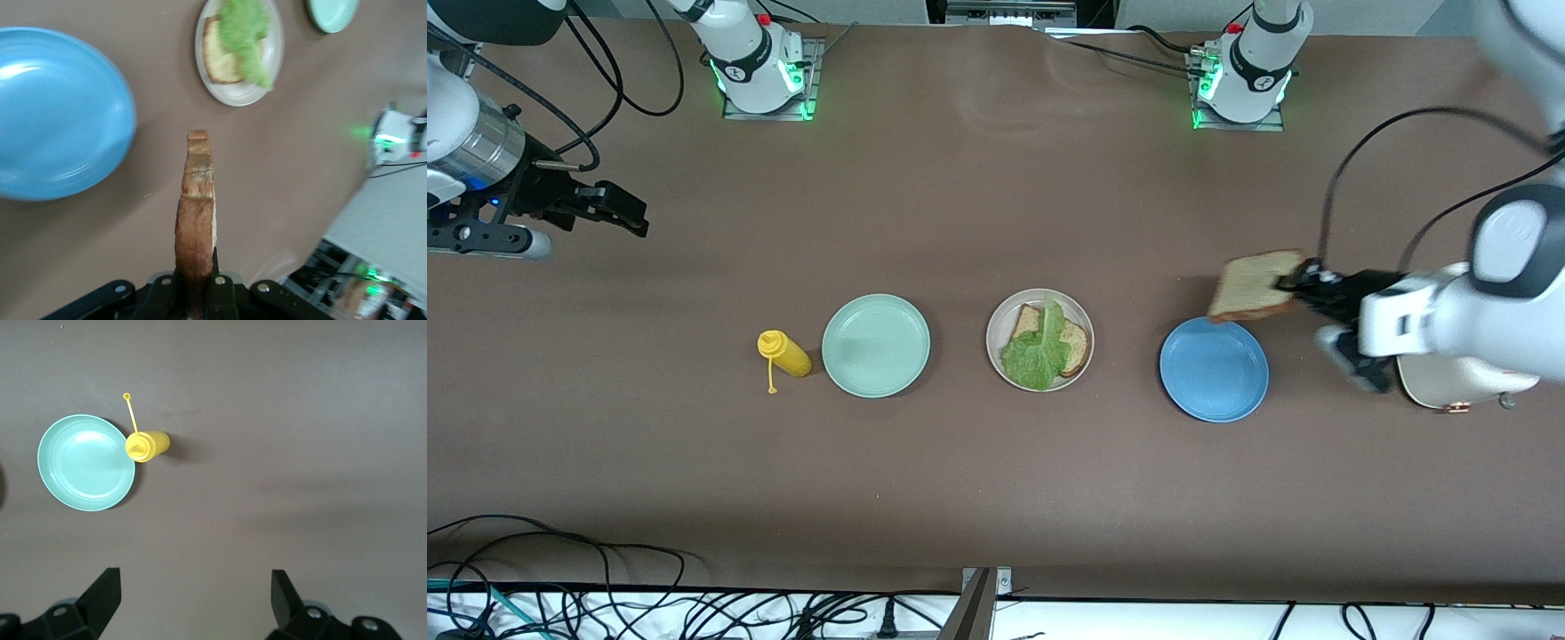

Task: Make sandwich on beige plate with both arms
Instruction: 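Lift the bread slice out of the toaster toward the beige plate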

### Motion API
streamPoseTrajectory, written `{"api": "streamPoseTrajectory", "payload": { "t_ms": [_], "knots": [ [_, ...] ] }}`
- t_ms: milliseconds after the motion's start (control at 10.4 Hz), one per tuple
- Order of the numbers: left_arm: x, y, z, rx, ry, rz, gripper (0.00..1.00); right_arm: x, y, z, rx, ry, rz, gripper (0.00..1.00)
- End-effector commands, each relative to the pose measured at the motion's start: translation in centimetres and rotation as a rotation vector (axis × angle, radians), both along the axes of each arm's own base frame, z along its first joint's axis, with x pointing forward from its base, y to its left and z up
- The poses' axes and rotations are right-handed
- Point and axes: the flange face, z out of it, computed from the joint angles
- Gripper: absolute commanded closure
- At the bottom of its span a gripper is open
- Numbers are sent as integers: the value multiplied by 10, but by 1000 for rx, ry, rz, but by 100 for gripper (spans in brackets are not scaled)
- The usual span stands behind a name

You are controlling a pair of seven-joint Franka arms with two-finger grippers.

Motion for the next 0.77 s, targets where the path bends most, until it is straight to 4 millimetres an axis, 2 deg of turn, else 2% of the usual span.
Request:
{"api": "streamPoseTrajectory", "payload": {
  "t_ms": [0, 96, 192, 384, 576, 672],
  "knots": [
    [9, -49, -43, -138, 60, 7, 100, 2, -1, 6, 16, -8, 7, 0],
    [13, -70, -65, -209, 79, 34, 100, 2, -1, 6, 15, -10, 6, 0],
    [9, -100, -82, -235, 103, 19, 100, 2, -1, 6, 13, -10, 6, 0],
    [3, -151, -98, -317, 115, 9, 100, 2, -2, 6, 13, -10, 6, 0],
    [-2, -171, -143, -435, 133, -1, 100, 4, -3, 2, 15, -2, 4, 0],
    [2, -171, -170, -453, 128, 42, 100, 5, -4, 2, 15, -2, 3, 0]
  ]
}}
